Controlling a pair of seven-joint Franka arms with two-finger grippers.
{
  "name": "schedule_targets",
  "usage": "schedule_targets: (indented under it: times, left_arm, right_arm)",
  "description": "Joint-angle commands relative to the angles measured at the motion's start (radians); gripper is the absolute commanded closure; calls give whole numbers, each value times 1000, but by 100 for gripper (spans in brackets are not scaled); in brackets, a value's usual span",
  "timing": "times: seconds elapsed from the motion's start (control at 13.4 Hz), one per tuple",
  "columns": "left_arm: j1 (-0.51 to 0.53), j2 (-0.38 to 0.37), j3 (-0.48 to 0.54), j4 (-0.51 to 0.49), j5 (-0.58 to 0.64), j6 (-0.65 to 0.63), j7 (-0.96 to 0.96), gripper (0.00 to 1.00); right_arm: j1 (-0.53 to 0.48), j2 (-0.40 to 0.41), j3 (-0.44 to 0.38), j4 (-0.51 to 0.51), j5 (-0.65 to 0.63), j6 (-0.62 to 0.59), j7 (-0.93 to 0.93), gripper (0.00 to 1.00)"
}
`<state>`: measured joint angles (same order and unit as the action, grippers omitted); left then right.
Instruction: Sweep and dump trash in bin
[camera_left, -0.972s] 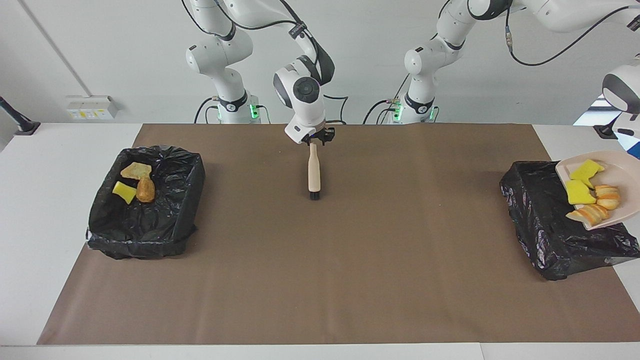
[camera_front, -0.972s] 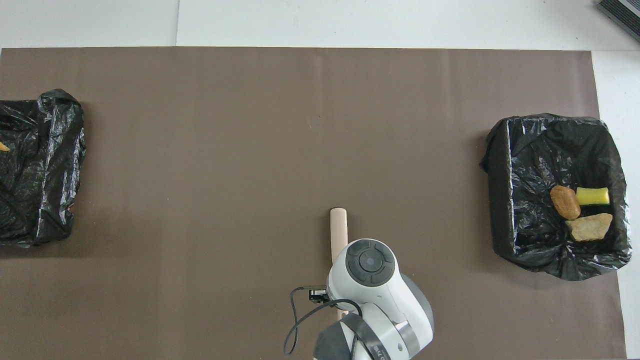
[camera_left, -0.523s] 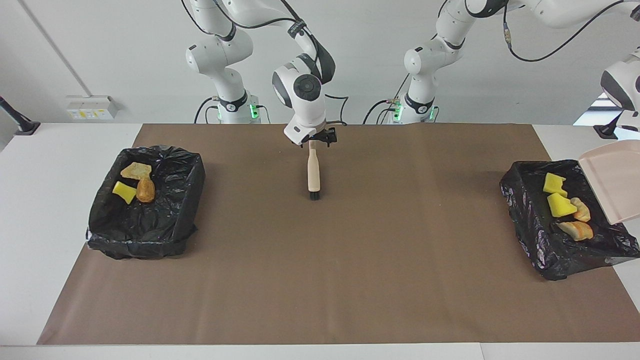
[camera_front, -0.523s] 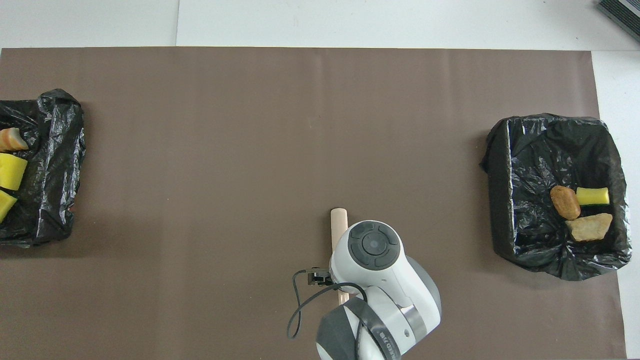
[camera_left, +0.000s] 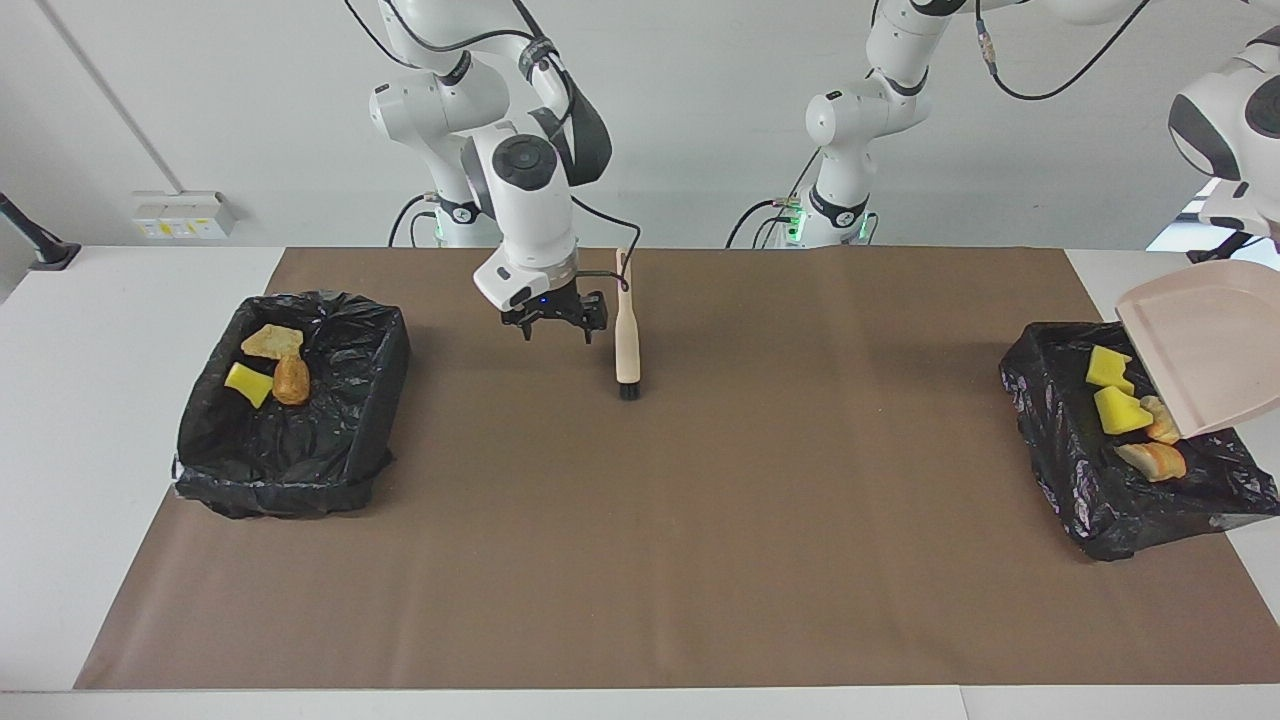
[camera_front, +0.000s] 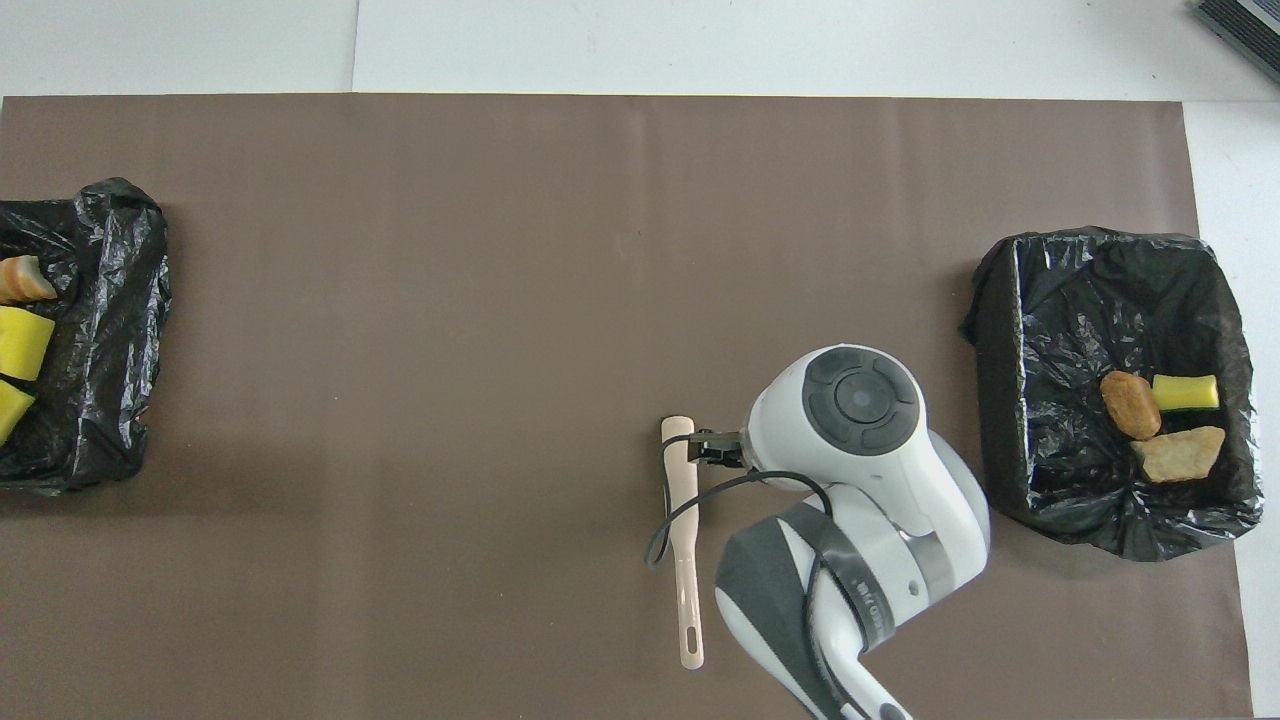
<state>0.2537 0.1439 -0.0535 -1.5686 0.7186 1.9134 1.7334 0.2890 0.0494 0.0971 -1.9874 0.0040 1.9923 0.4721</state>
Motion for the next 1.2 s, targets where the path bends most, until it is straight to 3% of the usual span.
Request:
schedule_targets:
  times: [0.0, 0.15, 0.52, 0.9, 1.12]
  left_arm:
    - [-40, 13, 12, 13, -154, -19, -37, 100]
    - [-129, 17, 12, -25, -180, -25, -156, 100]
    - [-309, 35, 12, -154, -315, -24, -743, 100]
    - [-514, 114, 12, -160, -441, -21, -1323, 100]
    - [-615, 152, 12, -134, -547, -2, -1596, 100]
  right_arm:
    - [-72, -5, 10, 114, -30, -108, -59, 0]
    - [-122, -29, 12, 177, -26, -185, -116, 0]
    - [-180, -121, -10, 200, -30, -283, -234, 0]
    - [-148, -137, -193, 355, -33, -438, -392, 0]
    - [-195, -129, -232, 403, -36, -484, -495, 0]
